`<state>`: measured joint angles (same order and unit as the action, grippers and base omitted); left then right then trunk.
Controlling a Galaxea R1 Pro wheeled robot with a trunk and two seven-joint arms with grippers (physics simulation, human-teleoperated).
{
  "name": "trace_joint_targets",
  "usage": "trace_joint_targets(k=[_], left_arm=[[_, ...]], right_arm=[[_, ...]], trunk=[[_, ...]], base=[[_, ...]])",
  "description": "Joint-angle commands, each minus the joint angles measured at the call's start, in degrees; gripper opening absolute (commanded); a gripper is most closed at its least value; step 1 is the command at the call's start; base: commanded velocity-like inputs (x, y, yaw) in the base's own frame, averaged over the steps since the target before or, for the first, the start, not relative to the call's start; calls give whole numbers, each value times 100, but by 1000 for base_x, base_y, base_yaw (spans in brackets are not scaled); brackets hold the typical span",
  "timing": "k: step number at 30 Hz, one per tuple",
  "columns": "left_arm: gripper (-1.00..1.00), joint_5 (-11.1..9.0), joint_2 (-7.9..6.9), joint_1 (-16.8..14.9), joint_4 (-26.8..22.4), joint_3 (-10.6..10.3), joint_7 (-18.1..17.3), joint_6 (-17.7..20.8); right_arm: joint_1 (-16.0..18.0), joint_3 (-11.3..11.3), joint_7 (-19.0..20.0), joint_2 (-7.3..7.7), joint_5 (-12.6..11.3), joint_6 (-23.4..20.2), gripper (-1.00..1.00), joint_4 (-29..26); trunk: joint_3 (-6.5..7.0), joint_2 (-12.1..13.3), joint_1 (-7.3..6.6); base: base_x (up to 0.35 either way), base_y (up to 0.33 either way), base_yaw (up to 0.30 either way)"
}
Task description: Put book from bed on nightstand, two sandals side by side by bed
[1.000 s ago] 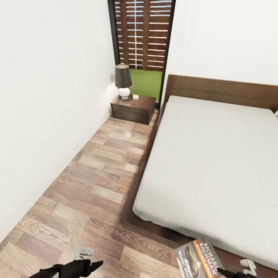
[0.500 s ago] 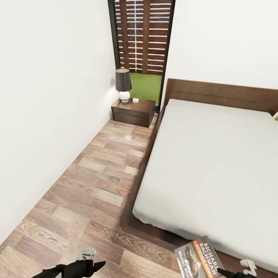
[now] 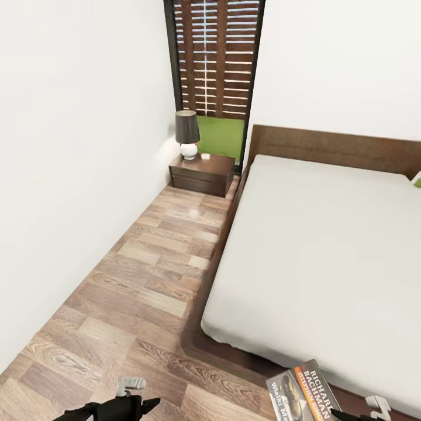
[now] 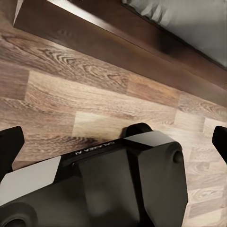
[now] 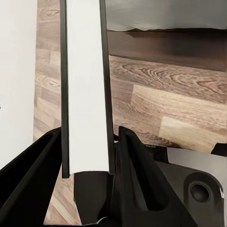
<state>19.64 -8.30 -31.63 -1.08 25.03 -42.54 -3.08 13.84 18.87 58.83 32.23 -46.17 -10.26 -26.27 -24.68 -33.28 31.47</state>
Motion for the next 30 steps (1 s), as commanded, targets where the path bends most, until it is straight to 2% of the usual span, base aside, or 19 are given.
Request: trace_joint_targets(k=[1,3,6,9,11,14,17,20,28,30], left_arm=[[100,62,11,-3,3,38,-10,-33],[100,71,87,-2,3,38,-9,-34],[100,87,169,5,3,37,-2,-34],[100,91,194,27,3,37,0,-32],[100,93,201,98,3,37,0,-34],[100,104,205,256,-3,37,0,-40],[100,111,206,336,-5,37,0,-42],[100,117,196,373,-6,37,0,-44],[100,153,75,410,-15,-20,0,-43],[100,282,66,411,-16,-134,0,-42]], right_arm=[[4,34,-7,5,-59,-55,-100,2],[4,47,-26,-58,-46,-27,-100,6],[4,49,-38,-437,-29,89,-100,48],[4,58,-45,-626,-18,122,-100,221],[4,62,-37,-893,18,132,-100,328],[4,59,-30,-1144,245,137,-100,384],[4,48,-17,-1209,463,116,-100,359],[9,34,-2,-1223,547,75,-100,330],[21,-33,16,-1202,539,61,-100,174],[22,-36,20,-1202,542,85,-100,187]], trunk=[[3,-7,2],[21,-7,2],[49,-7,2],[77,-7,2],[96,-7,2],[124,-7,2],[152,-7,2],[180,-7,2],[255,-7,2],[273,-7,2]], base=[[0,0,0],[0,0,0],[0,0,0],[0,0,0],[0,0,0],[0,0,0],[0,0,0],[0,0,0],[0,0,0],[0,0,0]])
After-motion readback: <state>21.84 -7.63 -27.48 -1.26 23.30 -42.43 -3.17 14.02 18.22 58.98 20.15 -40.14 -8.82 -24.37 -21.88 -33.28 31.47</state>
